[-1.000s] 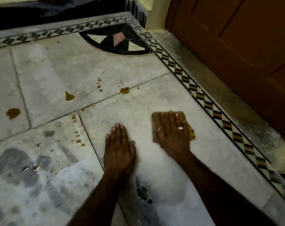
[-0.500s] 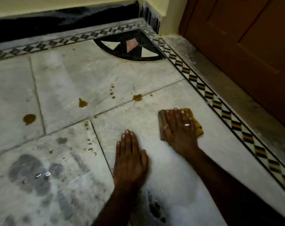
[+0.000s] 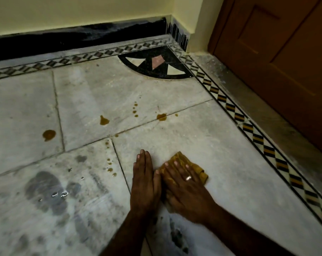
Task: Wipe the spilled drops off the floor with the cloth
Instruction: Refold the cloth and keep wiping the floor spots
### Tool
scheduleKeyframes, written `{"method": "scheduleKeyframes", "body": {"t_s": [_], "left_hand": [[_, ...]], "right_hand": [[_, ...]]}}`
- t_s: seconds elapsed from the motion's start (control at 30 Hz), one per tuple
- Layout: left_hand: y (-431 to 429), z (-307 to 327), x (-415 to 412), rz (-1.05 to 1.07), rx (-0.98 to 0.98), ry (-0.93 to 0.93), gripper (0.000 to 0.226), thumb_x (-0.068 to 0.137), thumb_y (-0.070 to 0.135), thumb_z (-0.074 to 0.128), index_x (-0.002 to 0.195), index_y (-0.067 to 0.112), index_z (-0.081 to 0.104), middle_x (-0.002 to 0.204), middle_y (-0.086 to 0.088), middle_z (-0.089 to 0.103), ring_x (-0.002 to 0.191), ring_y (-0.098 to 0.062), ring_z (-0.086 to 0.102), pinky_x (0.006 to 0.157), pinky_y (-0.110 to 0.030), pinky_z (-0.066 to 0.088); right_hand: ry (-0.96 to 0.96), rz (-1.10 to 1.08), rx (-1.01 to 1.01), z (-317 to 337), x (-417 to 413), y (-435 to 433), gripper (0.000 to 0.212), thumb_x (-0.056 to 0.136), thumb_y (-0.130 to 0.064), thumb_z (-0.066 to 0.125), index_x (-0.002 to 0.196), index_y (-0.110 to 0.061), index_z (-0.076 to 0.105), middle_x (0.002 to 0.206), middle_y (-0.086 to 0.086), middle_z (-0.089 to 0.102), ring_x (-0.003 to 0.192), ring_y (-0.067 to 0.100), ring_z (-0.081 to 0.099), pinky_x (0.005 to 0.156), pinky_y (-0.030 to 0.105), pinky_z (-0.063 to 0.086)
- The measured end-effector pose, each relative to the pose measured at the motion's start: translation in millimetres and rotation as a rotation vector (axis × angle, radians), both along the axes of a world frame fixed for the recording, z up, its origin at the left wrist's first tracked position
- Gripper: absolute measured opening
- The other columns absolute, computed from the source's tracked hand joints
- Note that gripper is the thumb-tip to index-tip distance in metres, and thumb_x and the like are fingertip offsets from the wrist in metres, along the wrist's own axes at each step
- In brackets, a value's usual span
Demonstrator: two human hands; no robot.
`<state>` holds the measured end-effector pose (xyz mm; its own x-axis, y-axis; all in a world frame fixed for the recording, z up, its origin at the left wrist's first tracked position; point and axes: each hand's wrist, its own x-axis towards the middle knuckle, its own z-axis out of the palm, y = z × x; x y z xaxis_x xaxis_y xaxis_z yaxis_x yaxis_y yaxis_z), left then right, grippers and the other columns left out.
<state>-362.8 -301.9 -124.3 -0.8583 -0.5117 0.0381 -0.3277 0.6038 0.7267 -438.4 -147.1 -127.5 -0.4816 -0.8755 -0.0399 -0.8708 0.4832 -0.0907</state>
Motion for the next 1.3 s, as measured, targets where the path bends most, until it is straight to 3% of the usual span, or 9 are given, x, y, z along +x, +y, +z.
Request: {"method": "scheduleKeyframes", "body": {"t_s": [0.23,0.37,0.57,0.7,0.8,0.93,1.03,1.17,1.3], "left_hand": [[1.9,-2.6,0.5,-0.093,-0.101,-0.074,0.073,0.095,0.052,0.009,0.157,0.014,0.003,0.166,0.0,-0.005,0.153,-0.01,-0.009,0.124,-0.028,-0.007],[3.2,-0.5,-2.6,-0.1,-0.033,-0.11,0.069,0.097,0.049,0.015,0.156,0.021,-0.005,0.165,0.005,-0.014,0.149,-0.001,-0.019,0.12,-0.021,-0.015],[-5.9,14.7,1.2,-0.085,0.27,-0.034,0.067,0.096,0.045,0.021,0.155,0.021,-0.002,0.164,0.007,-0.013,0.15,-0.002,-0.015,0.123,-0.026,-0.01],[-9.8,22.7,6.5,-0.167,0.251,-0.178,0.061,0.108,0.035,0.025,0.157,0.016,-0.007,0.165,-0.001,-0.019,0.149,-0.007,-0.02,0.118,-0.021,-0.016],[-10.5,37.9,6.3,-0.196,0.141,-0.247,0.063,0.108,0.033,0.026,0.157,0.011,-0.006,0.166,-0.008,-0.016,0.152,-0.015,-0.015,0.117,-0.023,-0.016],[-17.1,73.2,16.7,-0.291,-0.055,-0.347,0.067,0.107,0.038,0.023,0.157,0.005,-0.007,0.166,-0.016,-0.012,0.154,-0.026,-0.01,0.122,-0.034,-0.01],[-17.5,93.2,33.2,-0.387,-0.142,-0.404,0.068,0.106,0.041,0.021,0.157,0.003,-0.004,0.166,-0.019,-0.009,0.154,-0.029,-0.008,0.123,-0.039,-0.006],[-19.9,89.1,25.6,-0.413,-0.136,-0.459,0.067,0.106,0.04,0.022,0.157,0.004,-0.003,0.166,-0.018,-0.008,0.154,-0.028,-0.007,0.123,-0.037,-0.006],[-16.5,69.6,-0.2,-0.414,-0.12,-0.439,0.067,0.107,0.038,0.025,0.157,0.003,-0.002,0.166,-0.018,-0.006,0.154,-0.028,-0.006,0.123,-0.036,-0.005]], "right_hand": [[0.021,-0.128,0.056,9.6,-27.7,50.1,0.063,0.102,-0.046,0.031,0.161,-0.026,0.02,0.167,0.008,0.023,0.156,0.031,0.015,0.121,0.053,0.022],[-0.026,-0.345,0.159,11.7,-57.7,-12.3,0.062,0.103,-0.049,0.011,0.153,-0.031,-0.021,0.17,0.009,-0.01,0.156,0.033,-0.011,0.126,0.051,-0.003],[0.01,-0.036,0.023,18.3,-0.8,-4.7,0.061,0.099,-0.045,0.042,0.156,-0.023,0.038,0.161,0.009,0.038,0.149,0.033,0.033,0.118,0.052,0.024],[-0.031,-0.01,0.176,27.7,18.5,29.9,0.067,0.099,-0.053,0.04,0.159,-0.026,0.03,0.164,0.006,0.028,0.153,0.032,0.026,0.121,0.043,0.004],[-0.026,0.144,0.367,54.0,-2.8,16.4,0.071,0.104,-0.054,0.031,0.156,-0.026,-0.009,0.163,0.005,-0.013,0.151,0.019,-0.026,0.109,0.034,-0.037],[-0.127,0.113,0.671,68.1,-1.7,-3.1,0.095,0.1,-0.055,0.042,0.156,-0.014,-0.023,0.167,0.012,-0.013,0.154,0.027,-0.02,0.122,0.045,-0.017],[-0.312,-0.001,0.686,86.9,9.6,-8.8,0.085,0.102,-0.048,0.05,0.161,-0.016,-0.002,0.166,0.017,-0.014,0.157,0.035,-0.003,0.125,0.039,0.005],[-0.119,0.027,0.459,86.4,10.1,-3.9,0.069,0.095,-0.059,0.032,0.137,-0.012,0.062,0.143,0.018,0.057,0.129,0.034,0.059,0.116,0.046,0.02],[-0.145,-0.05,0.315,52.0,8.1,9.3,0.082,0.098,-0.065,0.014,0.158,-0.009,0.021,0.165,0.015,0.013,0.153,0.041,0.015,0.126,0.049,0.004]]}}
